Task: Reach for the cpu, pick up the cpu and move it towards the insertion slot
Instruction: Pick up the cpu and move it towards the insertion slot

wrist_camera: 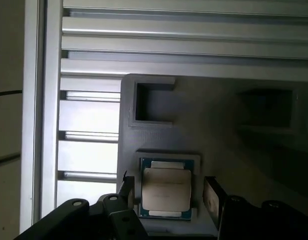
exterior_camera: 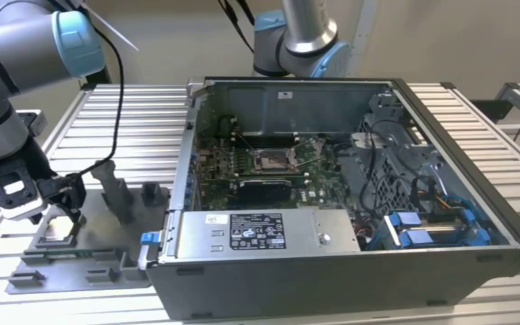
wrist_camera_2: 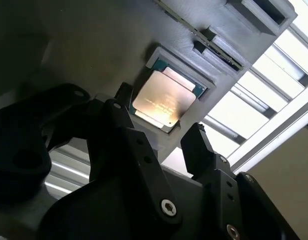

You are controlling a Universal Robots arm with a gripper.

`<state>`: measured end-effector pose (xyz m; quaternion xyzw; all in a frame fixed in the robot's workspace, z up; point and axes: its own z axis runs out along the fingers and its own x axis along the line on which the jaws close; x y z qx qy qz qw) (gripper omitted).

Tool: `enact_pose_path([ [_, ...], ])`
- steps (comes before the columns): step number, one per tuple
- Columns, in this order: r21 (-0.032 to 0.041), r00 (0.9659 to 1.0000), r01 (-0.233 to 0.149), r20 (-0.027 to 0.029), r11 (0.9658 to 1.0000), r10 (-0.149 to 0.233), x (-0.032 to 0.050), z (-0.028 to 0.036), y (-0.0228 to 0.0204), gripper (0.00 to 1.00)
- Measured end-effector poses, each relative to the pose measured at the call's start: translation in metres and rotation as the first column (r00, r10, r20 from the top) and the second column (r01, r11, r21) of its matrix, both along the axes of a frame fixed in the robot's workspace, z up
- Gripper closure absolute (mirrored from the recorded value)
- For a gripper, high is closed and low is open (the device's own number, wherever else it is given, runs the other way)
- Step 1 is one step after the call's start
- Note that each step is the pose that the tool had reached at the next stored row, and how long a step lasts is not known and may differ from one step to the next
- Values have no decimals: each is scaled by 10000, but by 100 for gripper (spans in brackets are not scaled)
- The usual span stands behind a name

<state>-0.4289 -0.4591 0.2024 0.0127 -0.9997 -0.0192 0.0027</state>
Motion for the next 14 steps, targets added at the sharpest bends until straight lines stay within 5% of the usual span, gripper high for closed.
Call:
enact_pose_path([
  [14,0,10000,0,-4,10000,0,-10,-134,-40,0],
])
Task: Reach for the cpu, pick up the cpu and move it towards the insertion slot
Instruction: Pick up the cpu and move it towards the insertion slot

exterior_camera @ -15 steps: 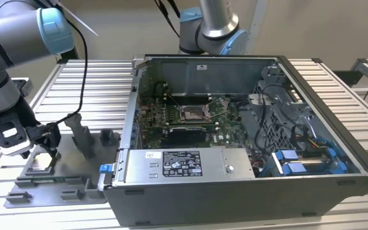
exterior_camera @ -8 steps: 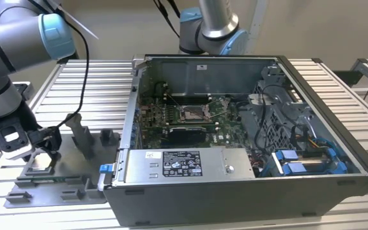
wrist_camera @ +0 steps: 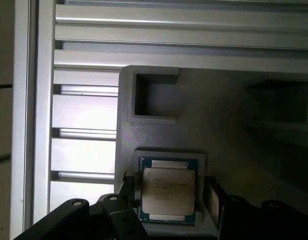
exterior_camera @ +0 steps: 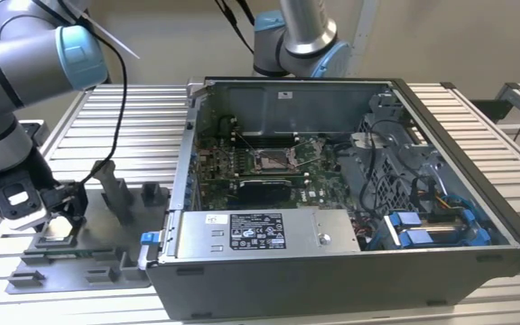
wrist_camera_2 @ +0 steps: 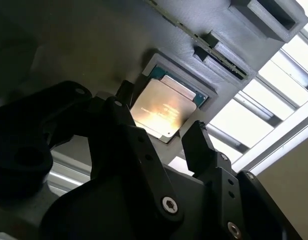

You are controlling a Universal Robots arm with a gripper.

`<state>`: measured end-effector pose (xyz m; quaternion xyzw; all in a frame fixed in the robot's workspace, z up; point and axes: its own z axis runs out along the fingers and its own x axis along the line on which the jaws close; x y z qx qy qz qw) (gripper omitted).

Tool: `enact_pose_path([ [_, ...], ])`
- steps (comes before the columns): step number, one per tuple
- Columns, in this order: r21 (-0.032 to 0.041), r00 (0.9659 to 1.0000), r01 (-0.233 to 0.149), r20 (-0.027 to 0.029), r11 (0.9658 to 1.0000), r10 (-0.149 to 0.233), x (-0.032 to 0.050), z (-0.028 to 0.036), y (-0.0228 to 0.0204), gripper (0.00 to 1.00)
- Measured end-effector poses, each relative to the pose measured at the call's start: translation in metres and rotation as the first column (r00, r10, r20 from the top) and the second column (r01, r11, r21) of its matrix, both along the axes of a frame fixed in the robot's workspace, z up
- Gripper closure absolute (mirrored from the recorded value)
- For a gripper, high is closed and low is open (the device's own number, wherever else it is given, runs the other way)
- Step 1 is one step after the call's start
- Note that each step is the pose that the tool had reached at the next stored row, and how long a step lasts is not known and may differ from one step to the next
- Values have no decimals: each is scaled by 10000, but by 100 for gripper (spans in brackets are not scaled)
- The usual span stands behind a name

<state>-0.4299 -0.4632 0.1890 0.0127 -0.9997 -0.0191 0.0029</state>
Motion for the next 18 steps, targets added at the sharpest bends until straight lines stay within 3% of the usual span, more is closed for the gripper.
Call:
enact_pose_path([
  [7,0,10000,0,1,10000,0,-4,-42,0,0],
  [15,-1,10000,1,-1,10000,-1,-4,-46,0,0],
  [16,-1,10000,0,-1,10000,0,-4,-46,0,100],
  [18,-1,10000,1,-2,10000,-1,-5,-46,0,100],
])
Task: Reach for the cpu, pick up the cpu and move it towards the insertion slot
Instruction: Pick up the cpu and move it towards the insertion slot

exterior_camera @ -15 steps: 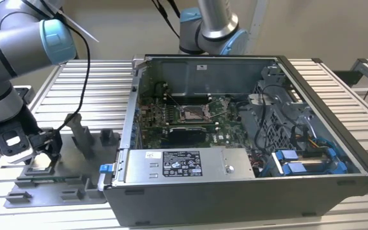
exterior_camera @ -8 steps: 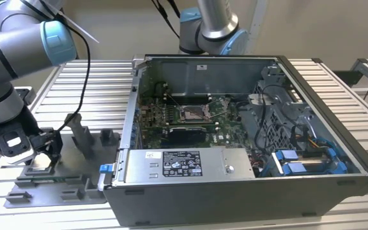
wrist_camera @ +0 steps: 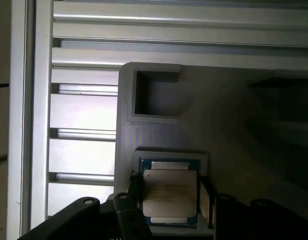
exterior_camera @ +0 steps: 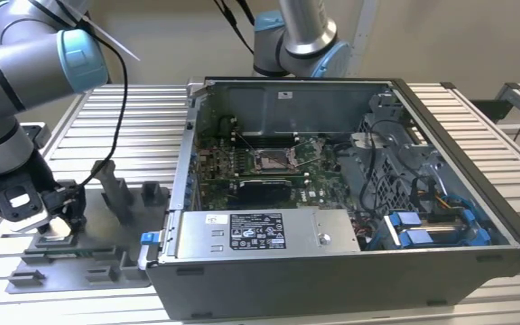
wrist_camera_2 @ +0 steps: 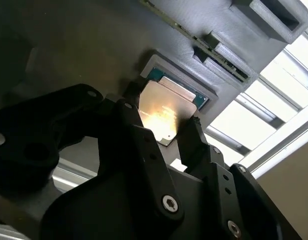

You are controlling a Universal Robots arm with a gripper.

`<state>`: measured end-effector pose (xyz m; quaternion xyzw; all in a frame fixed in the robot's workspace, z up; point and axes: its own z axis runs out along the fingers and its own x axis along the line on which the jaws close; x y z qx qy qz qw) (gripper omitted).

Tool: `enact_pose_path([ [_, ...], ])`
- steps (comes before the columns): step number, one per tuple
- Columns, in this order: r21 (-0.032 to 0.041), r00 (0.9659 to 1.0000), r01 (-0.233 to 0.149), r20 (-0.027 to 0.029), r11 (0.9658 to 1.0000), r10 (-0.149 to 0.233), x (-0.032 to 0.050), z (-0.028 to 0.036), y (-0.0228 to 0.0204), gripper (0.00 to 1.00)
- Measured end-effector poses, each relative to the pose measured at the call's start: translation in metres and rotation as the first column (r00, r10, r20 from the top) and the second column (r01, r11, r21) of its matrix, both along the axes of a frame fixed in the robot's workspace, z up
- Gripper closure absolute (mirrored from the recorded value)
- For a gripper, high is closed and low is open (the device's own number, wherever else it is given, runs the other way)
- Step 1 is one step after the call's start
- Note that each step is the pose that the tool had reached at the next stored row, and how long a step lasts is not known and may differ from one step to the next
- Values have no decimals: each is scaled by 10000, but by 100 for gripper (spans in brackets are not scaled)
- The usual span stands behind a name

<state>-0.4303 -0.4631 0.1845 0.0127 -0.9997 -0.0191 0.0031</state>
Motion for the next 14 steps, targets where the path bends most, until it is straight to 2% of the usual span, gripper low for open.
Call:
enact_pose_path([
  [6,4,10000,0,4,10000,0,1,4,1,100],
  [14,1,10000,0,-4,10000,0,1,105,0,100],
])
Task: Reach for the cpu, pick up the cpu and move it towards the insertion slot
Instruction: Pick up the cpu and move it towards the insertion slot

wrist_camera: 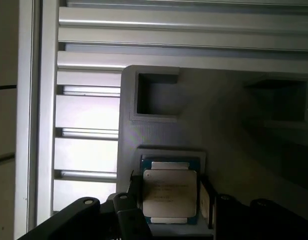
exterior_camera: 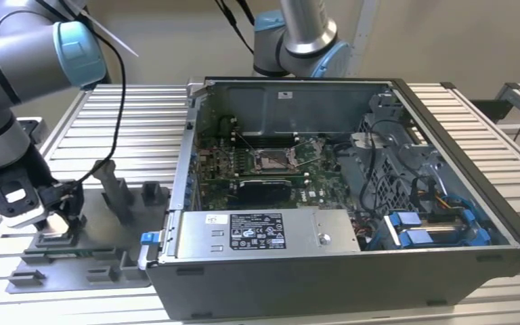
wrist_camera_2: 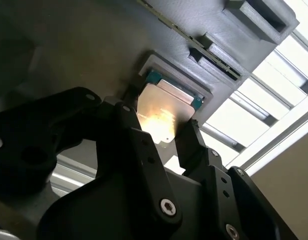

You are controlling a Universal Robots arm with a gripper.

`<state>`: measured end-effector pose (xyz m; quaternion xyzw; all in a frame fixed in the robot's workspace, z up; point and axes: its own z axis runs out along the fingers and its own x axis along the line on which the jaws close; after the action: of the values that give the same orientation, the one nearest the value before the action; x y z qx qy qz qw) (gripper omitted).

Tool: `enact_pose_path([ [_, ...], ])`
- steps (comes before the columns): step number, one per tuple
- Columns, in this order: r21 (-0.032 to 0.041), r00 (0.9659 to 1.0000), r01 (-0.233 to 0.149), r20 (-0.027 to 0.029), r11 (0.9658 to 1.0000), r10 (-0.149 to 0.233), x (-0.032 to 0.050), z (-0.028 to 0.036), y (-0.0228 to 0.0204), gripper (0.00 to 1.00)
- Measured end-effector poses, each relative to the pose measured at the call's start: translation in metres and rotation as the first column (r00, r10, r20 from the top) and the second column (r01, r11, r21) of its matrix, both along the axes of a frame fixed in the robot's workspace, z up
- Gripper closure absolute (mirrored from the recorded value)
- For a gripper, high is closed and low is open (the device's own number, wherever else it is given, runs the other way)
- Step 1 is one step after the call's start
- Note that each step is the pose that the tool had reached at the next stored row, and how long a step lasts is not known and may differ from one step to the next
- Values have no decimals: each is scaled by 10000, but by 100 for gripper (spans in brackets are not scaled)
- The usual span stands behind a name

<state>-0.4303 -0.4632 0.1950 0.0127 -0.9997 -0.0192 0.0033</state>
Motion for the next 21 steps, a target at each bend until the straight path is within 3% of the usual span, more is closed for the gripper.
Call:
enact_pose_path([
  [11,-1,10000,0,-2,10000,0,-1,179,0,100],
  [21,0,10000,0,-2,10000,0,0,283,0,100],
])
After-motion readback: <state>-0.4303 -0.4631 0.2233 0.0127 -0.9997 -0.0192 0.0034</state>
